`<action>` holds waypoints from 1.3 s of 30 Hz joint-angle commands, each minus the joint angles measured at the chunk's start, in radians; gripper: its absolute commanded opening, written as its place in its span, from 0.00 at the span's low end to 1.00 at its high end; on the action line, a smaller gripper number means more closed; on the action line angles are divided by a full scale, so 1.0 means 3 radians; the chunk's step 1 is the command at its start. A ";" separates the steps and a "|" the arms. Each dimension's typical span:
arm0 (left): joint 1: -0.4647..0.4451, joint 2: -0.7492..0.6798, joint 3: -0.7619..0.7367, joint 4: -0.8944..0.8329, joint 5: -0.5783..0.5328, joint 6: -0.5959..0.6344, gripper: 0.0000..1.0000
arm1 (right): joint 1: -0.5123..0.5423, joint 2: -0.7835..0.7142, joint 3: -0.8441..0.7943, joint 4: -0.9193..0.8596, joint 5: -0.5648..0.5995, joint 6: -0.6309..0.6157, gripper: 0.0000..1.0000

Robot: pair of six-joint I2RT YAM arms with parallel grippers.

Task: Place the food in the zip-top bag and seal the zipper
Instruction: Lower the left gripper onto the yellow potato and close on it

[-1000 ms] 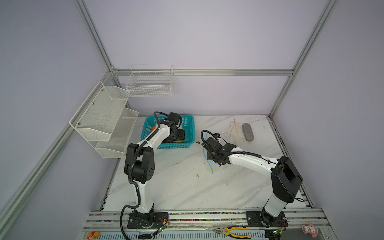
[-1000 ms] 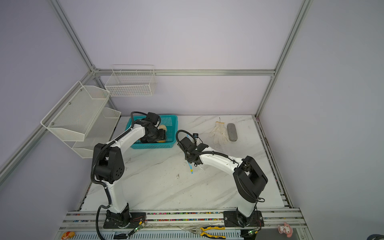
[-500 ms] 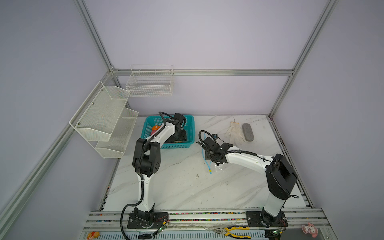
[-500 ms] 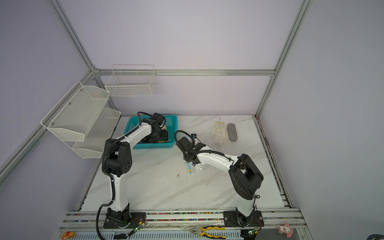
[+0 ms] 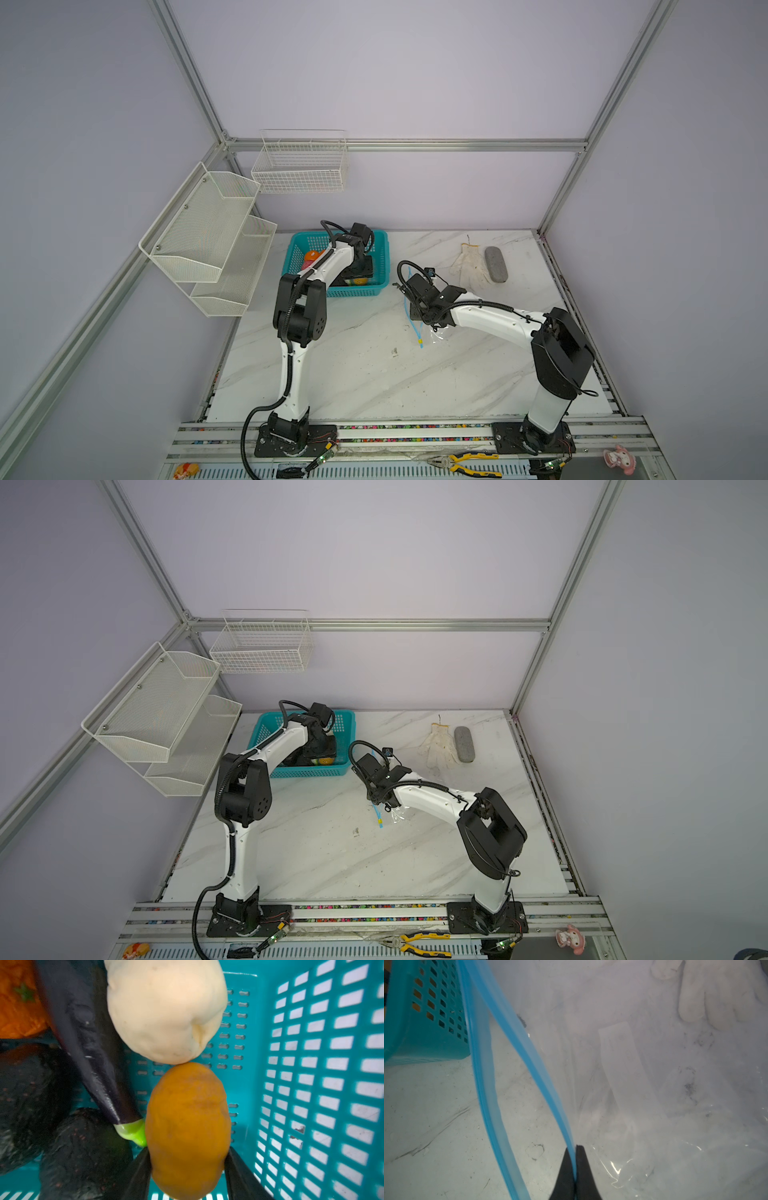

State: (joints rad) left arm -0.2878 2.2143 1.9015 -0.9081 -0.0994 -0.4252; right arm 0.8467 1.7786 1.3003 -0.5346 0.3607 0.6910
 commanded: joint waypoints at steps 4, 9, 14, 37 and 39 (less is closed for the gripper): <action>0.0042 -0.0034 0.0300 -0.0048 -0.0025 0.0017 0.45 | 0.0015 -0.0039 0.0069 -0.0002 0.0061 0.0029 0.00; 0.0040 -0.0160 0.0171 -0.0046 0.0022 -0.0019 0.41 | 0.0014 -0.0014 0.0105 -0.0002 0.0056 0.0039 0.00; 0.0038 -0.0310 0.0025 -0.0032 0.0078 -0.0055 0.37 | 0.0011 0.0013 0.0151 0.0020 -0.0003 0.0029 0.00; 0.0039 -0.0588 -0.0330 0.0128 0.0103 -0.0081 0.36 | 0.0015 -0.0090 0.0114 0.0115 -0.0046 0.0017 0.00; 0.0044 -0.0512 -0.0301 0.0157 0.0079 -0.0086 0.36 | 0.0015 -0.0081 0.0114 0.0135 -0.0066 0.0012 0.00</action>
State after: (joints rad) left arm -0.2817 2.1014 1.8370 -0.8986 -0.0643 -0.4362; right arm 0.8467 1.7782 1.3270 -0.5068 0.3439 0.6903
